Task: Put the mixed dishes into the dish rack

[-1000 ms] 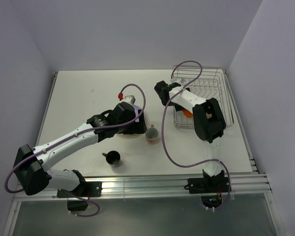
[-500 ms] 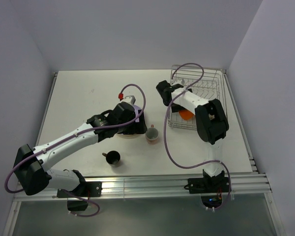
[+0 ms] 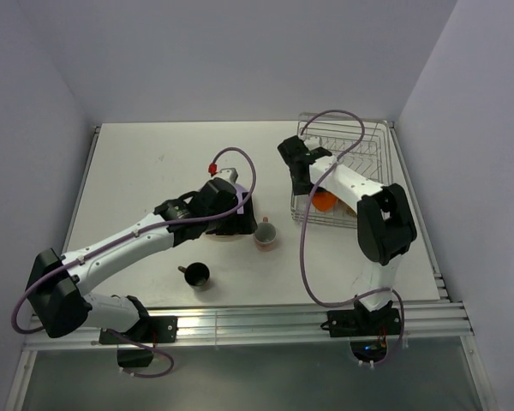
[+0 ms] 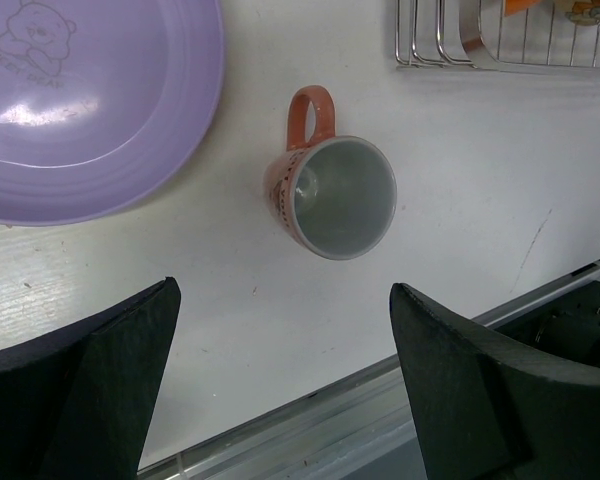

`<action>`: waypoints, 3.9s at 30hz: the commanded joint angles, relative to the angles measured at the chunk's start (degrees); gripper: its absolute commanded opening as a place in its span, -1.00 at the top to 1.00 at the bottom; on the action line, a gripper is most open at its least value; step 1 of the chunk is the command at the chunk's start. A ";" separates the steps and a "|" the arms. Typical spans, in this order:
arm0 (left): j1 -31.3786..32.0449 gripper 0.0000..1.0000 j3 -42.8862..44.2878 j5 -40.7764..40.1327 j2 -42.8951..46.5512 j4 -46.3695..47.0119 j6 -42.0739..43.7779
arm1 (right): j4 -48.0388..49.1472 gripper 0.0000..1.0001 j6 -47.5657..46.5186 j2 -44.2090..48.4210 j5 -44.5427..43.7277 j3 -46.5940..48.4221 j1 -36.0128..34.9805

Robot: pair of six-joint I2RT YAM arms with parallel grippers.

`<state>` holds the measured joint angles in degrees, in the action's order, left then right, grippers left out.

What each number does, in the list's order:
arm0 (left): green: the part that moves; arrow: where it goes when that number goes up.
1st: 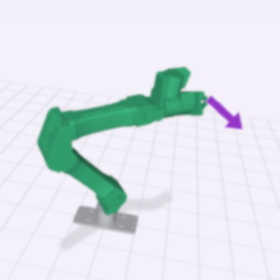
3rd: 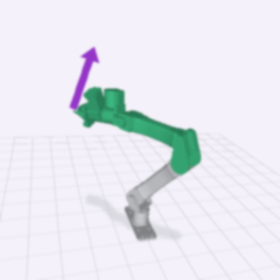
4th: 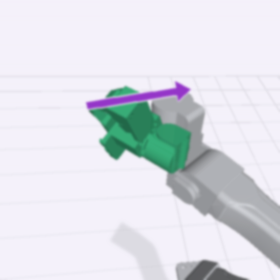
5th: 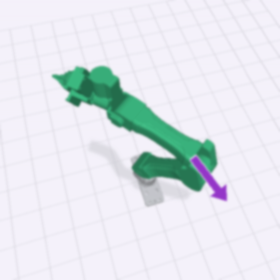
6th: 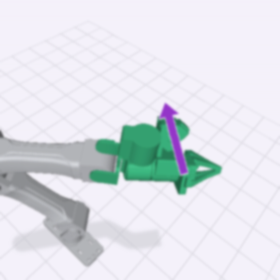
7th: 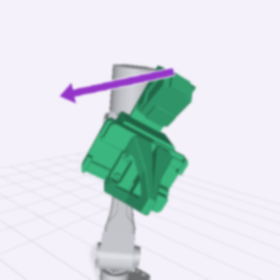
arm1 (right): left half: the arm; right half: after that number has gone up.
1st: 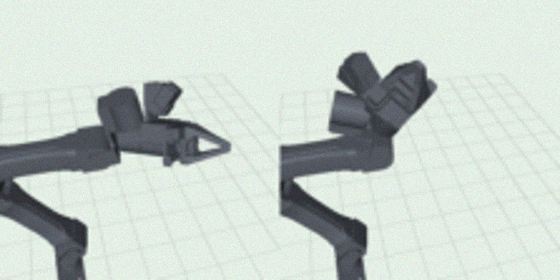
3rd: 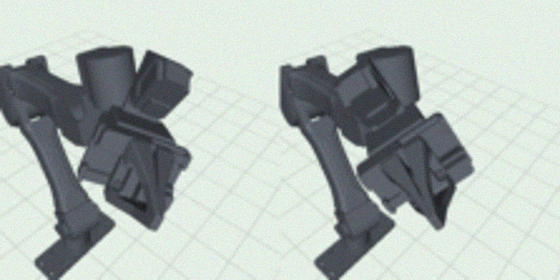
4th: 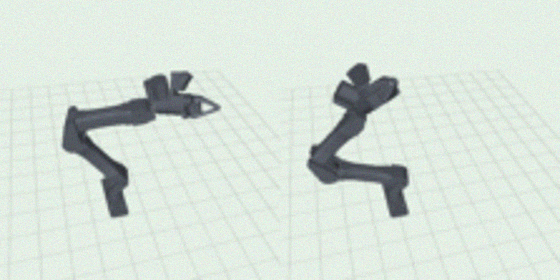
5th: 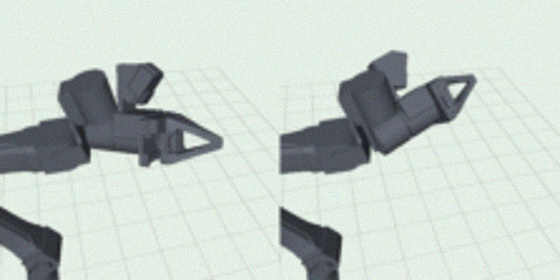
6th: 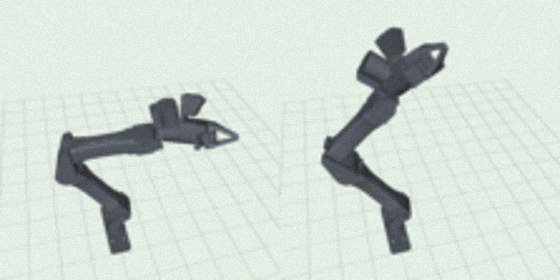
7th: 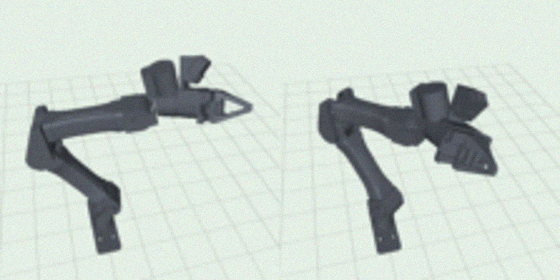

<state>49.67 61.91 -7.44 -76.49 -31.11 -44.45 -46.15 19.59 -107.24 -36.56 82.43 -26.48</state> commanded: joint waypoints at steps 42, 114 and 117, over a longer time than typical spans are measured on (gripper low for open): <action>-0.10 0.51 8.93 3.13 -21.68 3.78 -0.03 | 0.89 -0.85 6.33 52.74 23.28 -19.42 0.46; -0.19 1.00 -8.30 30.12 21.29 38.14 -12.77 | 93.17 -0.75 72.16 70.68 101.16 -48.43 13.12; -0.19 1.00 -8.65 30.20 21.64 38.76 -13.12 | 93.26 -0.75 72.51 70.94 100.98 -47.72 13.12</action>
<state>49.21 53.21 22.50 -55.24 4.64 -57.67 42.57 90.63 -37.39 64.71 31.38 -12.95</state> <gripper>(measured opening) 0.059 0.877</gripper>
